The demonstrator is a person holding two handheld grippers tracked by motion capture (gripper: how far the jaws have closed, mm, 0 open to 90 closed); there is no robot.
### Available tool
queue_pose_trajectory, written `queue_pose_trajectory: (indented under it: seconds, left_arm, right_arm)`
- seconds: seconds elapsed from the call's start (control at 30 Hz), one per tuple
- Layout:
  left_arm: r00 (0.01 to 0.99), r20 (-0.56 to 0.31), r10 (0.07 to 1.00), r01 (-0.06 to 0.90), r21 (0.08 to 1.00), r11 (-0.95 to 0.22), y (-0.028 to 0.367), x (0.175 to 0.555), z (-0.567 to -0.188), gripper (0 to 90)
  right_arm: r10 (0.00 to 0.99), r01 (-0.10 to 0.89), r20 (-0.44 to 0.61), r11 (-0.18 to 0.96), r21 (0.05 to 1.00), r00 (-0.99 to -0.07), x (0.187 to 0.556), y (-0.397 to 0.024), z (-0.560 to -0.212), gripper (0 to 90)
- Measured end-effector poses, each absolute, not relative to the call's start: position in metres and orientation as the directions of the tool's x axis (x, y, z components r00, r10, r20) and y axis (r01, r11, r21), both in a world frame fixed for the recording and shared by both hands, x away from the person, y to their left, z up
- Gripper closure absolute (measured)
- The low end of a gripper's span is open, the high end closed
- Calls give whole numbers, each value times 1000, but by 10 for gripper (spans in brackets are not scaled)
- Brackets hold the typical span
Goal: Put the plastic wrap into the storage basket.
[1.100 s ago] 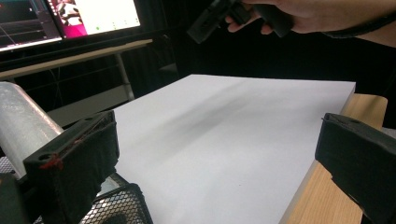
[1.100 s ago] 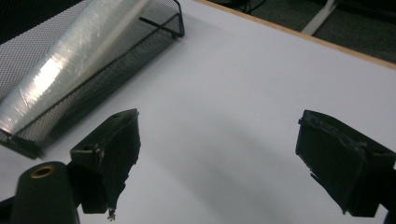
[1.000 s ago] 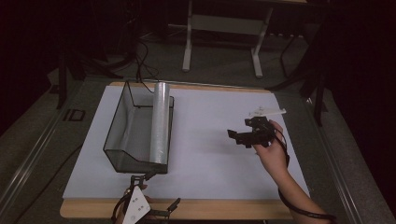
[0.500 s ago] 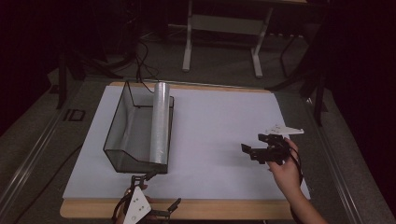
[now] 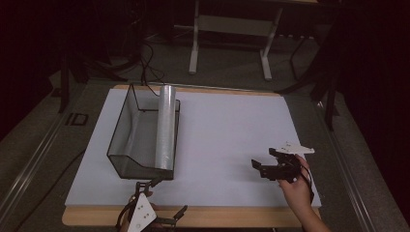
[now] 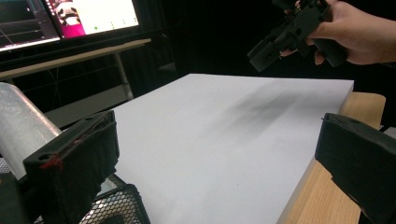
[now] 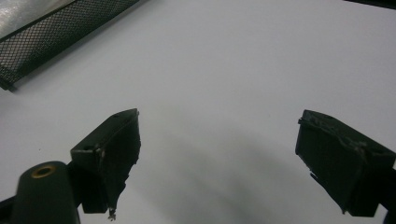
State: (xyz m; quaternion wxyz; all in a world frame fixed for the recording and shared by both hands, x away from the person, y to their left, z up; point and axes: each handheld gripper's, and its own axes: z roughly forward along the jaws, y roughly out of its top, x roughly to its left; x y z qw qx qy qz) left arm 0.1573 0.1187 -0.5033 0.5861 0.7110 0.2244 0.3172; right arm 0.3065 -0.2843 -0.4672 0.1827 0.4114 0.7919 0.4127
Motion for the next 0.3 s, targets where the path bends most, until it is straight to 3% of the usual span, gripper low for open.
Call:
queue_pose_trajectory:
  seconds: [0.3]
  left_arm:
    - [695, 184, 695, -46, 976, -212, 119, 159, -504, 2]
  right_arm:
    - [803, 481, 27, 330, 812, -596, 308, -284, -468, 138]
